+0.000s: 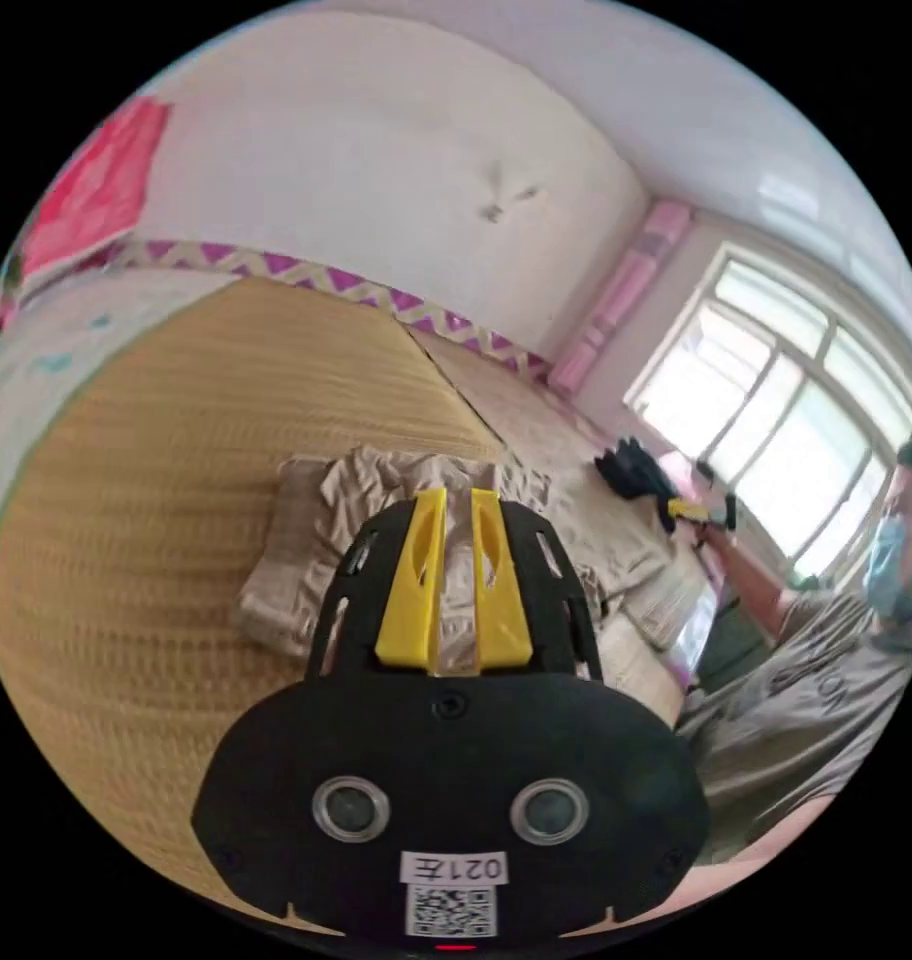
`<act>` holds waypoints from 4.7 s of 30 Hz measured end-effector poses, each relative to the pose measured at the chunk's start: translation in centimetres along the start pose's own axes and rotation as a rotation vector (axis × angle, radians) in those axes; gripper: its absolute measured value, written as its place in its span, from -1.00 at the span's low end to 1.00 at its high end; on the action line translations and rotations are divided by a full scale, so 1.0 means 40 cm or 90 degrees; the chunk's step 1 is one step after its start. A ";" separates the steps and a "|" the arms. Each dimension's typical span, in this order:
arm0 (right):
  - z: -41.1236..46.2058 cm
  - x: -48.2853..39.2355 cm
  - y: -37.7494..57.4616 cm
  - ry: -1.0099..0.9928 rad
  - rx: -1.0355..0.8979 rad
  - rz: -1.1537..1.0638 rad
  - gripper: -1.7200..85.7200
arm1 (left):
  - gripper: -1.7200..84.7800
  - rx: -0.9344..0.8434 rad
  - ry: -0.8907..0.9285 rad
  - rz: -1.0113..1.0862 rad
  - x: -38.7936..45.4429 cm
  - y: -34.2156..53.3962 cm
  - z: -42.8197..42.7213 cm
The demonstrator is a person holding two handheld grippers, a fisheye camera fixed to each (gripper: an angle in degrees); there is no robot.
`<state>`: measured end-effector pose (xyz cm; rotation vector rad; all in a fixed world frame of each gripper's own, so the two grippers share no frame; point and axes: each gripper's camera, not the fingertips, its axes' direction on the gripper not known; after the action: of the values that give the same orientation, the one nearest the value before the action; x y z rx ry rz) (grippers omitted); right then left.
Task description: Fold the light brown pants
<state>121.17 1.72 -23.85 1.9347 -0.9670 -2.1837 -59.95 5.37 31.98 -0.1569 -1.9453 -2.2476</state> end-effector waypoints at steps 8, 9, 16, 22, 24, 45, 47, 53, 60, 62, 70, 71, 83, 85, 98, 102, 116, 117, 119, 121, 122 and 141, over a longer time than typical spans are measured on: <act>0.460 -0.217 -0.416 -0.033 -0.199 -0.371 -0.75 | -0.79 -0.156 0.021 0.248 0.227 -0.460 0.427; 0.479 -0.223 -0.433 -0.039 -0.205 -0.382 -0.75 | -0.78 -0.164 0.023 0.251 0.230 -0.485 0.447; 0.626 -0.234 -0.551 -0.131 -0.299 -0.443 -0.95 | -0.71 -0.268 -0.005 0.316 0.275 -0.679 0.616; 0.489 -0.176 -0.569 -0.204 -0.189 -0.412 -0.98 | -0.69 -0.295 0.000 0.331 0.272 -0.792 0.653; 0.443 -0.158 -0.564 -0.207 -0.166 -0.402 -0.98 | -0.69 -0.312 -0.015 0.330 0.259 -0.823 0.667; -0.271 -0.198 -0.239 -0.264 0.032 -0.401 -0.98 | -0.98 -0.132 0.026 0.399 0.469 -0.421 -0.390; -0.341 -0.269 -0.127 -0.273 0.017 -0.416 -0.98 | -0.98 -0.125 0.035 0.343 0.435 -0.265 -0.471; -0.382 -0.377 0.090 -0.322 -0.068 -0.392 -0.98 | -0.98 -0.120 0.066 0.164 0.257 0.094 -0.534; -0.300 -0.462 0.239 -0.311 -0.195 -0.340 -0.98 | -0.98 -0.075 0.122 0.040 0.096 0.295 -0.572; -0.320 -0.466 0.235 -0.314 -0.230 -0.317 -0.98 | -0.98 -0.017 0.129 0.055 0.096 0.304 -0.652; -0.580 -0.185 0.083 -0.246 0.000 -0.115 -0.80 | -0.98 0.064 -0.025 0.148 0.204 0.123 -0.714; -0.542 -0.178 0.057 -0.180 -0.048 -0.117 -0.81 | -0.98 0.048 -0.078 0.100 0.178 0.087 -0.660; -0.419 -0.128 -0.014 0.075 -0.167 -0.105 -0.98 | -0.98 -0.041 -0.086 -0.433 -0.358 0.181 -0.443; -0.416 -0.139 -0.034 0.095 -0.165 -0.109 -0.98 | -0.98 -0.016 -0.095 -0.434 -0.364 0.208 -0.448; -0.542 -0.246 -0.025 0.182 -0.135 -0.081 -0.98 | -0.98 0.058 -0.302 -0.312 -0.125 0.233 -0.458; -0.658 -0.270 0.012 0.185 -0.065 -0.037 -0.98 | -0.98 0.013 -0.067 -0.159 -0.035 0.105 -0.272; -0.747 -0.356 0.070 0.047 0.012 0.090 -0.98 | -0.98 0.045 -0.032 -0.435 -0.307 0.109 -0.006; -0.739 -0.362 0.070 0.046 0.009 0.087 -0.98 | -0.98 0.054 -0.033 -0.443 -0.315 0.118 -0.021; -0.700 -0.385 0.064 0.037 -0.006 0.073 -0.98 | -0.98 0.091 -0.043 -0.474 -0.331 0.159 -0.077; -0.667 -0.401 0.052 0.025 -0.016 0.061 -0.98 | -0.98 0.114 -0.053 -0.491 -0.329 0.185 -0.112; -0.648 -0.414 0.041 0.009 -0.014 0.051 -0.98 | -0.98 0.124 -0.060 -0.497 -0.324 0.197 -0.132; -0.466 -0.535 0.063 0.011 -0.099 -0.094 -0.97 | -0.98 0.154 -0.062 -0.307 0.174 0.330 -0.499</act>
<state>141.74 1.68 -4.17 2.0071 -0.6476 -2.2381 -63.69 -16.59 43.21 0.2675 -2.5075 -2.2689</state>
